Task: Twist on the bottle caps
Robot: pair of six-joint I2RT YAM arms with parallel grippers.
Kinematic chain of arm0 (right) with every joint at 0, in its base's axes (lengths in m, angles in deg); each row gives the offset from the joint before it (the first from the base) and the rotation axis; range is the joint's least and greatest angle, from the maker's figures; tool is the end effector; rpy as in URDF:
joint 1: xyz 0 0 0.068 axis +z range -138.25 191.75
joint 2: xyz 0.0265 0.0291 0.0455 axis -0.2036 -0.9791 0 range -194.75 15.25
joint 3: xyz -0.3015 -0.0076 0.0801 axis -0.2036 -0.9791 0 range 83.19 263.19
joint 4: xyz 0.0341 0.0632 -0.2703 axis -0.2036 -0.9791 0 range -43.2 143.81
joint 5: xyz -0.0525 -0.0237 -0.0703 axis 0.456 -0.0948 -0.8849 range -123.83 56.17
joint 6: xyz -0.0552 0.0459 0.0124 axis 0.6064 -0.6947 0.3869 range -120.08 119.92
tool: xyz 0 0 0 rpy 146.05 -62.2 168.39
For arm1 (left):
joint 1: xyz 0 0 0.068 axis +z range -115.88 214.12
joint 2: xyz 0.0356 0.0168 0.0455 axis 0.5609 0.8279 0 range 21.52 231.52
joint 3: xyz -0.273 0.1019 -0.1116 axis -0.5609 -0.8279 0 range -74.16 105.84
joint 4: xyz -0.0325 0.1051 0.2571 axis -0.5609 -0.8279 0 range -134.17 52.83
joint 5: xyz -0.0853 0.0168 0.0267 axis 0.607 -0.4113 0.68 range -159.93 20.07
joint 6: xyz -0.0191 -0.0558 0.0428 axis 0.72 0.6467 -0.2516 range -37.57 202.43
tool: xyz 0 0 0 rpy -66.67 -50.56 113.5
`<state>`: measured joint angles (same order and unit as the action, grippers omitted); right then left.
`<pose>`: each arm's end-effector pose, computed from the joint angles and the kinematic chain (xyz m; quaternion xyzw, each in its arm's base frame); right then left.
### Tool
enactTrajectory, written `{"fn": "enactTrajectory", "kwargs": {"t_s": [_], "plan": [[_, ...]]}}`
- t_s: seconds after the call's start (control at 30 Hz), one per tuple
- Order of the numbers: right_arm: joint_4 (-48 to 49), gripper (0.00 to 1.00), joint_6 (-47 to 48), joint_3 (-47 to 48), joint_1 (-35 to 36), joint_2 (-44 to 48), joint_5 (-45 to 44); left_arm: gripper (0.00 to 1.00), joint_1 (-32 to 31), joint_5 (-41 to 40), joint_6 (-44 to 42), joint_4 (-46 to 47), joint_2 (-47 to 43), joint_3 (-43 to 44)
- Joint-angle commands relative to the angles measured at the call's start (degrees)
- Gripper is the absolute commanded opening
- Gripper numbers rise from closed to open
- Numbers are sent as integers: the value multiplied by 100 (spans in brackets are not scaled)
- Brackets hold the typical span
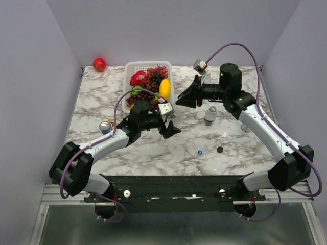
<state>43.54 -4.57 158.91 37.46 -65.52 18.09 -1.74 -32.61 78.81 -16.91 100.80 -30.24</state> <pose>0.2922 0.1936 0.4210 -0.3926 0.6537 0.4781 0.4359 0.2474 -0.2241 0.2767 0.4371 0.6423 -0.4039 0.4829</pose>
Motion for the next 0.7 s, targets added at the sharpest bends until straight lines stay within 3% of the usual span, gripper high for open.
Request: {"fn": "enactTrajectory", "kwargs": {"t_s": [0.0, 0.07, 0.2, 0.23, 0.37, 0.43, 0.47, 0.5, 0.67], "plan": [[33, 9, -43, 56, 48, 62, 345, 71, -18, 354, -201, -83, 61, 134], [-19, 13, -26, 83, 39, 35, 397, 63, -18, 390, -174, -21, 43, 108], [-844, 59, 892, 653, 39, 61, -38, 49, 17, 259, -43, 146, -158, 47], [-1229, 62, 1054, 785, 30, 131, -329, 48, 43, 241, 79, 207, -220, -15], [-2241, 69, 1617, 1435, -486, 316, -719, 38, 237, 126, 334, 365, -668, -357], [-2933, 70, 2213, 1349, -585, 448, -692, 26, 333, 39, 335, 409, -957, -586], [-3146, 70, 2572, 1218, -585, 527, -683, 20, 351, 38, 492, 401, -1055, -656], [-3340, 71, 3342, 799, -585, 693, -553, 2, 369, 4, 494, 409, -1134, -787], [-4089, 71, 5368, -582, -279, 975, -1033, 0, 509, -260, 520, 541, -1644, -1096]]}}
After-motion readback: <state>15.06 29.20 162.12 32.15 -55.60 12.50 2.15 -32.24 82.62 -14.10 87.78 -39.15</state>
